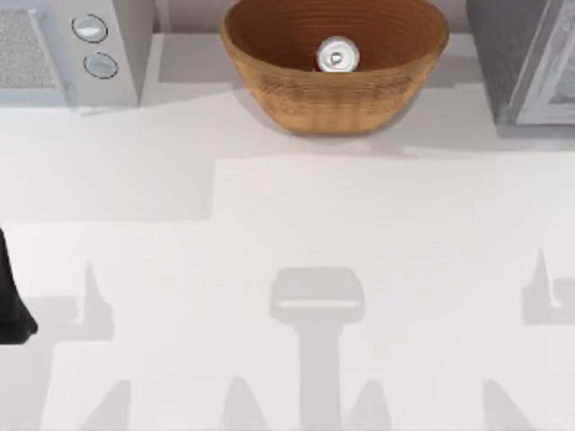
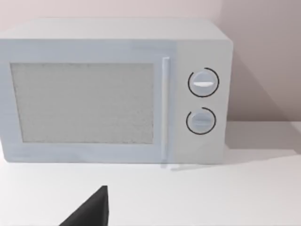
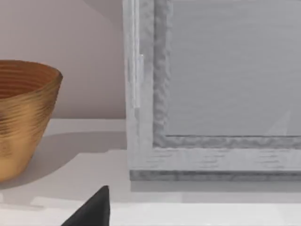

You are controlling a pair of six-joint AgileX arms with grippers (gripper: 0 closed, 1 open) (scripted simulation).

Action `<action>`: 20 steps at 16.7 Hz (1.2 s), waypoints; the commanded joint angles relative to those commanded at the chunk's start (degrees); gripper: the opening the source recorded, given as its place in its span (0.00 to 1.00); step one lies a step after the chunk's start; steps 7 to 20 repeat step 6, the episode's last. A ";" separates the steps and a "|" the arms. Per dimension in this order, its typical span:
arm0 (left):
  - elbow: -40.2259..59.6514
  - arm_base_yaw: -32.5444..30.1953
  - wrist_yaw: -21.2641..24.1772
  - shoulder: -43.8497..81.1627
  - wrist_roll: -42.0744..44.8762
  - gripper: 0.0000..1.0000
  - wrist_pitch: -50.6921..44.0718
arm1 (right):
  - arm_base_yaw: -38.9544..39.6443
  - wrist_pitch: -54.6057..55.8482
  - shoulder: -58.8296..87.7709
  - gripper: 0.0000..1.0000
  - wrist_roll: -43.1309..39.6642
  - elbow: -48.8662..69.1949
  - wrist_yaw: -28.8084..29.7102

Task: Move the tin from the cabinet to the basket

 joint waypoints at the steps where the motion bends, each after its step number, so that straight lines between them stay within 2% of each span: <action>1: 0.00 0.00 0.00 0.00 0.00 1.00 0.00 | -0.73 0.86 -2.93 1.00 -0.01 -3.05 -0.87; 5: 0.00 0.00 0.00 0.00 0.00 1.00 0.00 | -2.32 2.79 -8.91 1.00 -0.02 -9.17 -2.81; 20: 0.00 0.00 0.00 0.00 0.00 1.00 0.00 | -2.33 2.80 -8.94 1.00 -0.02 -9.20 -2.82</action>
